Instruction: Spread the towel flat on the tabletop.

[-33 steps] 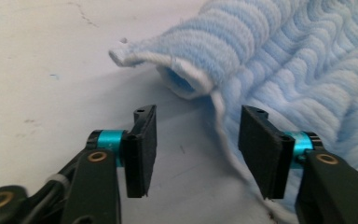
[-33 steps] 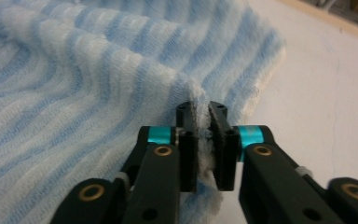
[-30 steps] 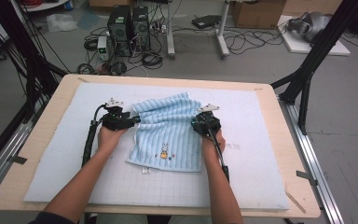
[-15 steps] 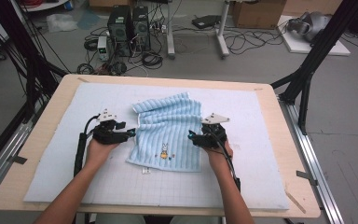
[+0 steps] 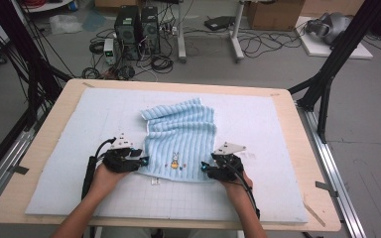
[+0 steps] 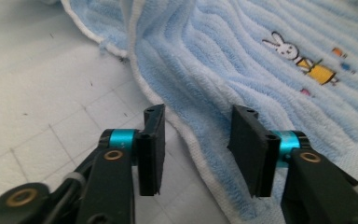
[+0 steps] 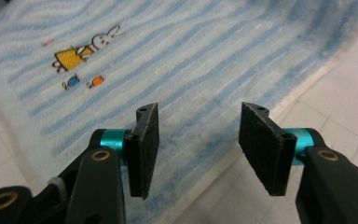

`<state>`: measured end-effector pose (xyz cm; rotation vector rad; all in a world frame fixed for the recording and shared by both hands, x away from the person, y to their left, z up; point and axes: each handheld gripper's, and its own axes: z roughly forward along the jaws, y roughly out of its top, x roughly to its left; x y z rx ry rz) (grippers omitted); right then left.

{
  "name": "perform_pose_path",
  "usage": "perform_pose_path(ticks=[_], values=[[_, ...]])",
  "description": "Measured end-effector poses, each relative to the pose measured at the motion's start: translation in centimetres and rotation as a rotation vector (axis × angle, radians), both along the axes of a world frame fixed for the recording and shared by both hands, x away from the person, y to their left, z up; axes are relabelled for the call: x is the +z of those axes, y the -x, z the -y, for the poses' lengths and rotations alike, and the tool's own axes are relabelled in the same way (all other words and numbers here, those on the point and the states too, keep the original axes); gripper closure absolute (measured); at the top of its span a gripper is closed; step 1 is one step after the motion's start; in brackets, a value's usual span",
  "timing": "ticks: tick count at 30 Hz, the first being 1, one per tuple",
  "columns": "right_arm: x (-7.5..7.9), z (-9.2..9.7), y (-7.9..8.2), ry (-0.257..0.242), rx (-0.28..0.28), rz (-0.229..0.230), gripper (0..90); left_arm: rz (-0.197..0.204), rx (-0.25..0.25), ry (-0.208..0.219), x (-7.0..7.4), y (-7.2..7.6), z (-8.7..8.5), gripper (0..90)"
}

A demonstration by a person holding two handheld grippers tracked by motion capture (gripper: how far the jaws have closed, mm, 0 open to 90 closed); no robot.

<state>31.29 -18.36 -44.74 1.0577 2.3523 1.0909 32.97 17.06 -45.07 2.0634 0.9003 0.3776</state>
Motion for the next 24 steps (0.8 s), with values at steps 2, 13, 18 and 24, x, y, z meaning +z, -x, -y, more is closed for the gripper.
perform_pose_path(ticks=[2, 13, 18, 24], values=[[-0.2, -0.2, 0.1, 0.014, 0.017, -0.001, 58.2, -0.002, -0.008, 0.002, 0.0, 0.1, 0.0, 70.5], [0.1, -0.3, 1.5, 0.005, 0.105, -0.035, 84.9, -0.024, -0.058, 0.034, 0.0, 2.8, -0.6, 86.7], [0.3, -0.1, 2.9, 0.002, 0.118, -0.042, 84.7, -0.032, -0.089, 0.053, 0.0, 4.4, -1.0, 86.5], [0.5, 0.3, 4.7, -0.011, 0.134, -0.079, 84.9, -0.065, -0.111, 0.051, 0.1, 6.3, -1.6, 86.7]])
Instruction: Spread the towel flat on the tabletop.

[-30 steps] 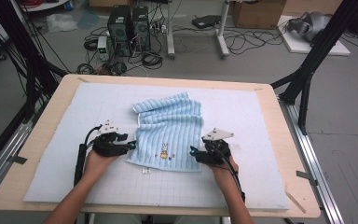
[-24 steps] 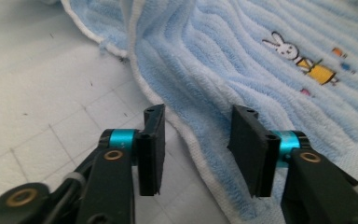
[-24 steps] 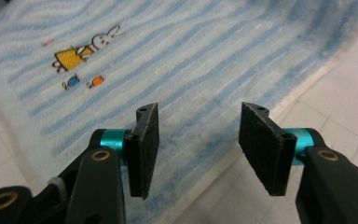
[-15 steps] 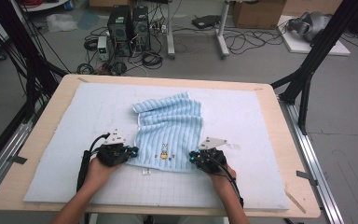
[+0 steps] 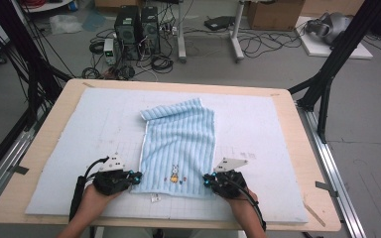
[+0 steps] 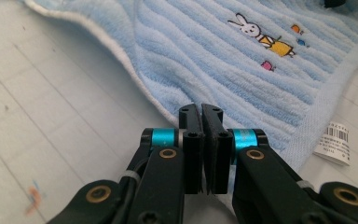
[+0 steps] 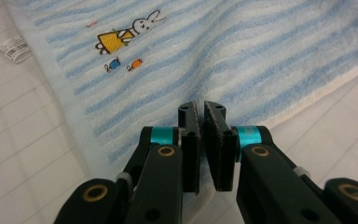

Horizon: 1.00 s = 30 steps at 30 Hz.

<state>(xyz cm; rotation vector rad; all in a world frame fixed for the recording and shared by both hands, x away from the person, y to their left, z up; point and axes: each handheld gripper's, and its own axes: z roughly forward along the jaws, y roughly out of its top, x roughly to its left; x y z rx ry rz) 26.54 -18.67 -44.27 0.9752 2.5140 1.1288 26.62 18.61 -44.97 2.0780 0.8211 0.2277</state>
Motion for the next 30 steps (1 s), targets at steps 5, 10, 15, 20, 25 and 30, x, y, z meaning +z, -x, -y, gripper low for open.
perform_pose_path(ticks=[5, 10, 15, 20, 25, 30], values=[[0.2, 0.5, 1.6, -0.005, 0.033, -0.027, 85.1, -0.026, -0.044, 0.011, 0.0, 2.1, -0.5, 86.9], [0.5, 0.9, 2.4, -0.022, 0.038, -0.02, 76.2, -0.049, -0.09, 0.041, 0.3, 2.8, -0.8, 86.1], [1.1, -0.1, 0.9, -0.067, -0.029, 0.035, 54.7, -0.005, 0.027, 0.106, 1.0, 0.8, -1.1, 55.4], [1.1, -2.7, -2.3, -0.046, -0.064, 0.096, 41.0, 0.04, 0.109, 0.15, 1.6, -2.3, -1.3, 51.0], [0.4, -4.7, -4.6, 0.004, -0.049, 0.073, 41.2, 0.059, 0.167, 0.154, 1.7, -4.2, -2.0, 48.4], [-0.3, -5.7, -5.3, 0.032, 0.014, 0.063, 70.5, 0.056, 0.203, 0.156, 1.4, -5.2, -2.8, 46.4]])
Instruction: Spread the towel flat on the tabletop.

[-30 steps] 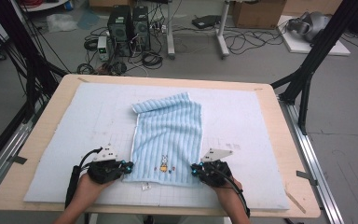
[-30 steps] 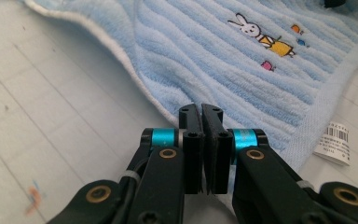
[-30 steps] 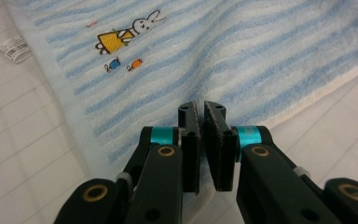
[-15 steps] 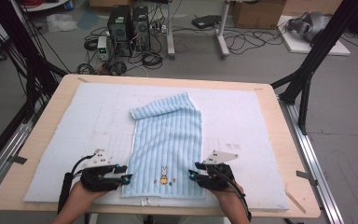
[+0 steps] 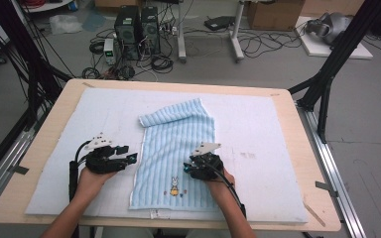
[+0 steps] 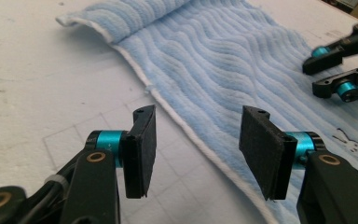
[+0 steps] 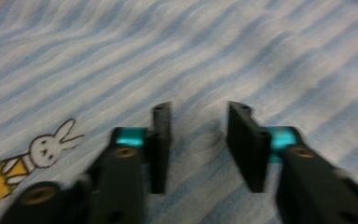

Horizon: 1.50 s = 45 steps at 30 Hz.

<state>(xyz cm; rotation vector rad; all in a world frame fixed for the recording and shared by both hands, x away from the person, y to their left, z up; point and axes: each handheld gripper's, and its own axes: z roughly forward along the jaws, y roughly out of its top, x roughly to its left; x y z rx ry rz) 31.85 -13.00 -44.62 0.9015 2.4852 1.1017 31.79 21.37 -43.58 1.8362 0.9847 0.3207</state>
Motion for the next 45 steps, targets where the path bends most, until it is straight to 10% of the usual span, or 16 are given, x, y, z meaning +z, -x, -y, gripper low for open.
perform_pose_path(ticks=[4, 18, 23, 27, 30, 34, 39, 45], values=[[0.0, 0.1, 0.1, -0.018, 0.052, -0.033, 84.6, 0.001, 0.015, 0.013, -0.2, -0.5, -0.3, 46.1], [0.2, 1.3, 2.8, -0.084, 0.281, -0.155, 81.4, -0.008, -0.016, 0.012, -0.6, -0.7, 0.4, 46.1], [1.0, 2.4, 2.2, -0.179, 0.166, -0.096, 60.5, -0.031, -0.034, -0.001, -0.9, -1.1, 1.9, 44.6], [1.3, 3.4, 0.7, -0.078, -0.088, 0.017, 52.3, -0.055, -0.031, -0.035, -1.2, -1.8, 3.3, 42.8], [0.7, 3.9, -0.5, -0.052, -0.171, 0.004, 46.9, -0.06, -0.067, -0.103, -1.3, -1.9, 4.5, 46.8], [0.0, 3.5, -0.9, -0.021, -0.147, -0.029, 49.4, 0.006, -0.077, -0.225, -1.5, -1.7, 5.6, 63.3], [0.0, 3.4, -0.8, -0.042, -0.11, -0.048, 81.8, -0.002, -0.125, -0.214, -1.4, -1.1, 5.3, 86.2], [0.2, 3.2, 0.4, -0.037, -0.026, -0.079, 85.2, -0.042, -0.175, -0.167, -1.4, 1.1, 3.9, 86.7]])
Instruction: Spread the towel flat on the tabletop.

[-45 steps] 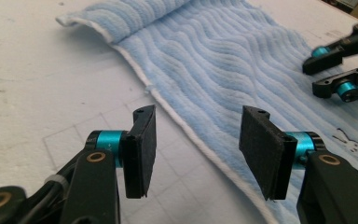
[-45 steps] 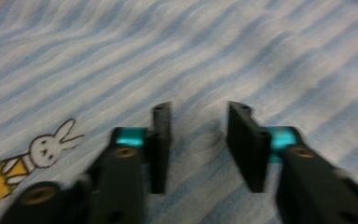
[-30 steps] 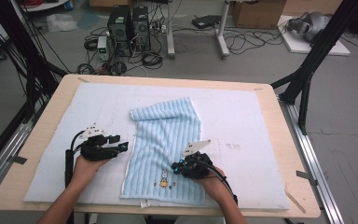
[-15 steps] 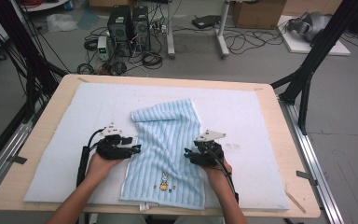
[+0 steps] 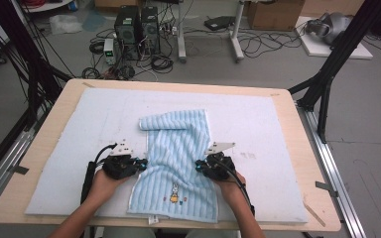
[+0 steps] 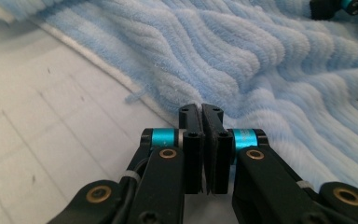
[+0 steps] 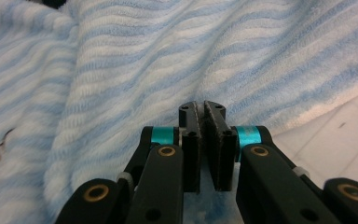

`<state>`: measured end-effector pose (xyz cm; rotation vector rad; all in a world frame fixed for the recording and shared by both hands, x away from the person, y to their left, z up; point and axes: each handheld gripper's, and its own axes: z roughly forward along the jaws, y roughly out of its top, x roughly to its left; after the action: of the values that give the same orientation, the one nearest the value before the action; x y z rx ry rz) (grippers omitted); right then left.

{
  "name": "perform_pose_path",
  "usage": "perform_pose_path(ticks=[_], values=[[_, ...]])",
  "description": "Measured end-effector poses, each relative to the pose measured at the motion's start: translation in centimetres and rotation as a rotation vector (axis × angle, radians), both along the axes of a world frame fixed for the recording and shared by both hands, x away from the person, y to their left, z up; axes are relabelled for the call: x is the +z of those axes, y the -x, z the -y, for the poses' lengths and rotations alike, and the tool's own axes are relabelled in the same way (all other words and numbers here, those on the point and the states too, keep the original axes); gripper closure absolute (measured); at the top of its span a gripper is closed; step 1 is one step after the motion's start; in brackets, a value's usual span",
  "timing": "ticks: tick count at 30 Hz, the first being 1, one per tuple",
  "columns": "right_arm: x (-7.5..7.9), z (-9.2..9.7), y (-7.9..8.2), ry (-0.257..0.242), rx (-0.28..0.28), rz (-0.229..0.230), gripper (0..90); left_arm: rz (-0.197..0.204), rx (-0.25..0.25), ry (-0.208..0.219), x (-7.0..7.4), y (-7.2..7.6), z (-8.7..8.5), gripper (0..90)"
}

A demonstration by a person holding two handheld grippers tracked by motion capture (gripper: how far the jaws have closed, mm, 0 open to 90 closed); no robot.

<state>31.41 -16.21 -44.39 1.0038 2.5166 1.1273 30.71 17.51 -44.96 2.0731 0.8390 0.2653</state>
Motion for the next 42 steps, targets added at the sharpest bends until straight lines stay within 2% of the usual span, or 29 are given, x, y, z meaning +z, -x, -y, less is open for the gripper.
perform_pose_path(ticks=[6, 12, 14, 15, 16, 17, 18, 19, 21, 22, 24, 28, 31, 33, 34, 35, 38, 41, 42], values=[[0.2, 0.0, 1.7, -0.004, 0.067, -0.016, 85.1, -0.028, -0.043, 0.003, 0.3, 2.0, -1.1, 86.6], [0.5, -0.2, 3.3, -0.001, 0.132, -0.055, 85.1, -0.047, -0.091, 0.008, 0.4, 4.0, -1.6, 86.7], [0.6, -0.2, 3.8, 0.001, 0.154, -0.054, 84.1, -0.037, -0.121, 0.016, 0.4, 4.5, -1.8, 86.7], [0.7, -0.2, 3.9, -0.006, 0.155, -0.046, 81.0, -0.026, -0.133, 0.022, 0.5, 4.5, -1.9, 86.5], [0.9, -0.1, 3.7, -0.026, 0.144, -0.039, 75.6, -0.017, -0.123, 0.037, 0.6, 4.3, -2.0, 85.5], [1.2, -0.1, 3.3, -0.044, 0.122, -0.031, 70.1, -0.011, -0.106, 0.052, 0.7, 4.1, -2.1, 82.1], [1.4, 0.0, 2.9, -0.062, 0.103, -0.023, 66.7, -0.008, -0.062, 0.082, 1.1, 3.6, -2.2, 72.4], [1.8, 0.0, 2.3, -0.091, 0.074, -0.009, 63.1, -0.003, -0.039, 0.104, 1.3, 3.3, -2.3, 62.9], [2.2, -0.1, 1.4, -0.103, 0.017, 0.027, 56.1, 0.01, 0.012, 0.158, 2.0, 2.3, -2.8, 55.5], [2.4, -0.3, 0.7, -0.105, -0.01, 0.036, 54.6, 0.015, 0.026, 0.168, 2.2, 1.9, -2.9, 52.4], [2.3, -0.9, -0.2, -0.082, -0.036, 0.058, 52.3, 0.016, 0.061, 0.203, 2.5, 0.9, -3.0, 49.2], [1.3, -2.7, -1.8, 0.0, -0.039, 0.06, 53.8, 0.002, 0.112, 0.216, 2.6, -1.4, -3.4, 48.2], [0.2, -3.5, -2.1, 0.08, 0.007, 0.032, 66.2, 0.006, 0.149, 0.211, 2.6, -2.7, -3.6, 47.6], [0.3, -3.4, -1.9, 0.072, 0.038, 0.034, 81.3, 0.015, 0.166, 0.202, 2.8, -3.3, -3.8, 47.6], [0.4, -3.4, -1.7, 0.072, 0.055, 0.023, 85.1, 0.019, 0.179, 0.201, 3.0, -3.6, -3.9, 47.7], [0.4, -3.4, -1.5, 0.082, 0.082, 0.023, 85.9, 0.024, 0.181, 0.196, 3.2, -3.9, -3.9, 47.6], [0.8, -3.1, -0.7, 0.088, 0.158, -0.014, 86.0, 0.037, 0.193, 0.193, 3.8, -4.9, -3.9, 47.6], [0.9, -2.4, -0.4, 0.079, 0.182, -0.036, 83.8, 0.042, 0.211, 0.197, 4.1, -6.3, -3.8, 47.2], [1.0, -2.2, -0.4, 0.069, 0.189, -0.033, 79.4, 0.036, 0.213, 0.195, 4.1, -6.9, -3.6, 46.9]])
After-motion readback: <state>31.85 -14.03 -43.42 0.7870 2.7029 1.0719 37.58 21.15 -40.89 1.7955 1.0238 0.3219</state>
